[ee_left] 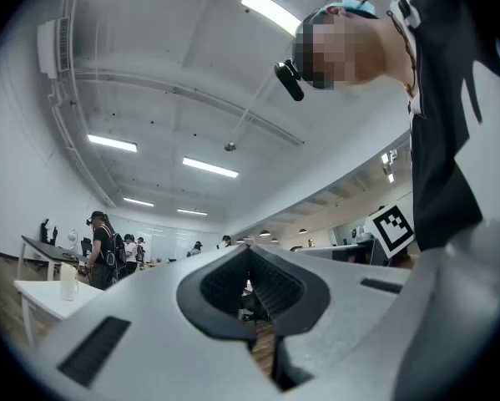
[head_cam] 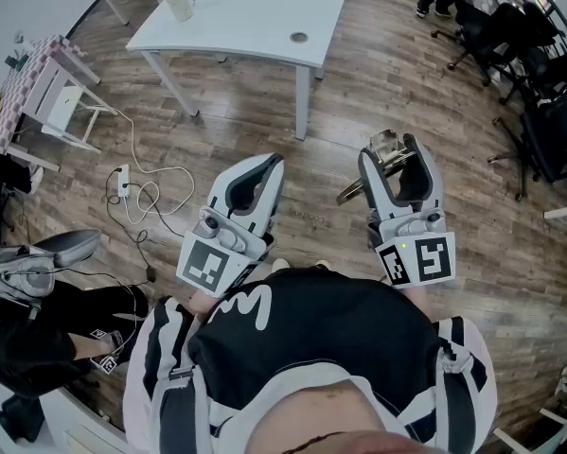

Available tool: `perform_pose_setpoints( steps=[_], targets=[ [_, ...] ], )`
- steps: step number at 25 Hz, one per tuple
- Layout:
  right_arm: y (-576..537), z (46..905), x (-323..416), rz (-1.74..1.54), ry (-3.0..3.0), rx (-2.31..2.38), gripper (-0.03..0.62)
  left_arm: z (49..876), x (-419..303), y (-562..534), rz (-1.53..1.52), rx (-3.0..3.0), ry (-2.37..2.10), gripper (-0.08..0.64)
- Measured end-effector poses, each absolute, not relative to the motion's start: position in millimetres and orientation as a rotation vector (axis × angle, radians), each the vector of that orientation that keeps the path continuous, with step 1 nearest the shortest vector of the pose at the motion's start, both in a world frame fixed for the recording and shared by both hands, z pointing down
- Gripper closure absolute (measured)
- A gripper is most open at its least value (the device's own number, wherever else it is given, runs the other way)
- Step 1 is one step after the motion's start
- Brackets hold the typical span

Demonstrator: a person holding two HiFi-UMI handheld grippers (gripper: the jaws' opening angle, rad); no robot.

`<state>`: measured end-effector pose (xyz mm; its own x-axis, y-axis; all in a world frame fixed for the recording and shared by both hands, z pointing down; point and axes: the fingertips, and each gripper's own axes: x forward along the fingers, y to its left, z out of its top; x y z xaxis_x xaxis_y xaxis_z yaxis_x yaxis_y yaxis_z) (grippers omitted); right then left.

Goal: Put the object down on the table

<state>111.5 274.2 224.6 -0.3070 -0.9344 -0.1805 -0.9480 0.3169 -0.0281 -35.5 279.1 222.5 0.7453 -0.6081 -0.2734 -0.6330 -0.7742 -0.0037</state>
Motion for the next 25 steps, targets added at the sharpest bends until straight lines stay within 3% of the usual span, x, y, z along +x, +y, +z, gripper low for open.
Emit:
perform_pose_setpoints(
  steps=[13, 25],
  targets=[
    [279.5, 231.0, 109.3, 0.088, 2.404, -1.734, 0.291, 233.8, -32.4, 282.6, 0.369, -2.885, 1.011, 0.556],
    [295.8, 238.2, 157.0, 0.064, 2.4, -1.712, 0.291, 244.4, 15.8, 301.8, 0.417, -2.876, 0.996, 0.557]
  ],
)
